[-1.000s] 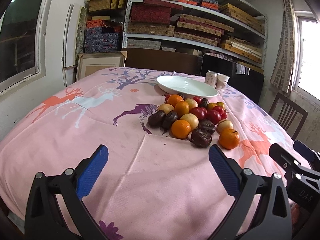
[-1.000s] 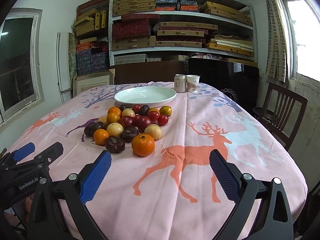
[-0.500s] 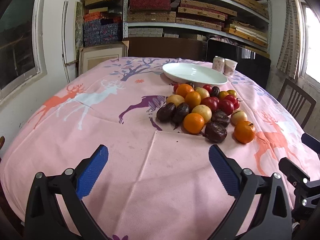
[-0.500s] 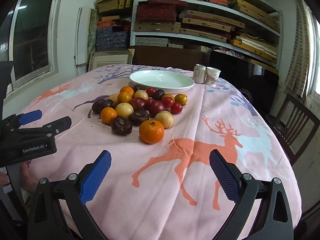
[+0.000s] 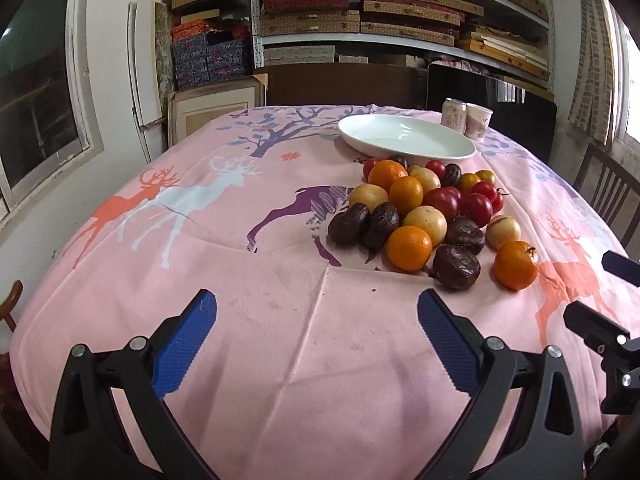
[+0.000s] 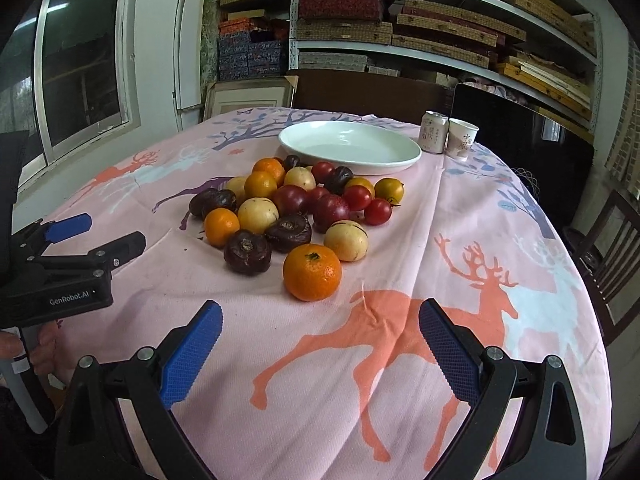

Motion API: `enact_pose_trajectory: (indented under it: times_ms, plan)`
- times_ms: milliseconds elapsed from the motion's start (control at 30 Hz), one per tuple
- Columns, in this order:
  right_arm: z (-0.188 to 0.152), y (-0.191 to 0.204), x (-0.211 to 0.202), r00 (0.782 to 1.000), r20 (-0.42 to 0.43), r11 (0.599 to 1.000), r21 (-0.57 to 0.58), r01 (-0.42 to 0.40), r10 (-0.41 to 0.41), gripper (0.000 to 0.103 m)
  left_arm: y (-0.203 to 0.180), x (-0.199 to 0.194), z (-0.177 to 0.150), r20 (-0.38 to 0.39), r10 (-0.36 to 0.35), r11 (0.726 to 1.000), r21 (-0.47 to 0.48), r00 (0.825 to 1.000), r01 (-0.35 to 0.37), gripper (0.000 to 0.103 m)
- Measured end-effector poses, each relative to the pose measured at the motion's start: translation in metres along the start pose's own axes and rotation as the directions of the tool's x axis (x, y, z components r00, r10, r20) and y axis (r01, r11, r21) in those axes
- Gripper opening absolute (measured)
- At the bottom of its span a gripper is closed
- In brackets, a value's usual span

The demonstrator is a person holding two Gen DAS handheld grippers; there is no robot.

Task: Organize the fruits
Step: 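Grasp the large mandarin with the right tool while the left tool grasps a dark purple fruit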

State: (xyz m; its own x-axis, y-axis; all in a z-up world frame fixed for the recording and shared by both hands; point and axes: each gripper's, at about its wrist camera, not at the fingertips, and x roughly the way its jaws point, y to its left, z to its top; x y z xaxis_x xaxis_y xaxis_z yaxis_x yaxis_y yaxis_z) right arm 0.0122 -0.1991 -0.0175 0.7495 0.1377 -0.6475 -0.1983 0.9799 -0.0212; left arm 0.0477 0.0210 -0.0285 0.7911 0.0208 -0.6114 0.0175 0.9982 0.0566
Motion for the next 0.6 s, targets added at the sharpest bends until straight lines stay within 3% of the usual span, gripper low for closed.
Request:
enact_pose_trajectory:
  times_ms: [100, 200, 333, 467, 600]
  plan:
    - [0.006, -0.004, 0.002, 1.000, -0.011, 1.000, 0.008, 0.006, -0.006, 0.099, -0.007, -0.002, 0.003, -0.024, -0.053, 0.999, 0.001, 0.998, 0.053, 0.099]
    - [0.016, -0.012, 0.006, 0.998, -0.012, 0.997, 0.036, -0.069, 0.069, 0.099, -0.014, 0.001, 0.006, -0.065, -0.124, 0.992, -0.008, 0.990, 0.124, 0.099]
    - [0.028, -0.027, 0.028, 0.991, -0.095, 0.995, 0.060, -0.085, 0.091, 0.099, -0.028, 0.005, 0.002, -0.089, -0.160, 0.986, 0.033, 0.983, 0.163, 0.099]
    - [0.034, -0.034, 0.051, 0.989, -0.138, 0.998, 0.029, -0.053, 0.057, 0.099, -0.038, 0.020, -0.002, -0.166, -0.126, 0.987, 0.079, 0.978, 0.140, 0.099]
    - [0.038, -0.037, 0.076, 0.984, -0.171, 0.998, 0.008, -0.059, 0.060, 0.099, -0.038, 0.029, -0.005, -0.188, -0.105, 0.988, 0.094, 0.976, 0.124, 0.099]
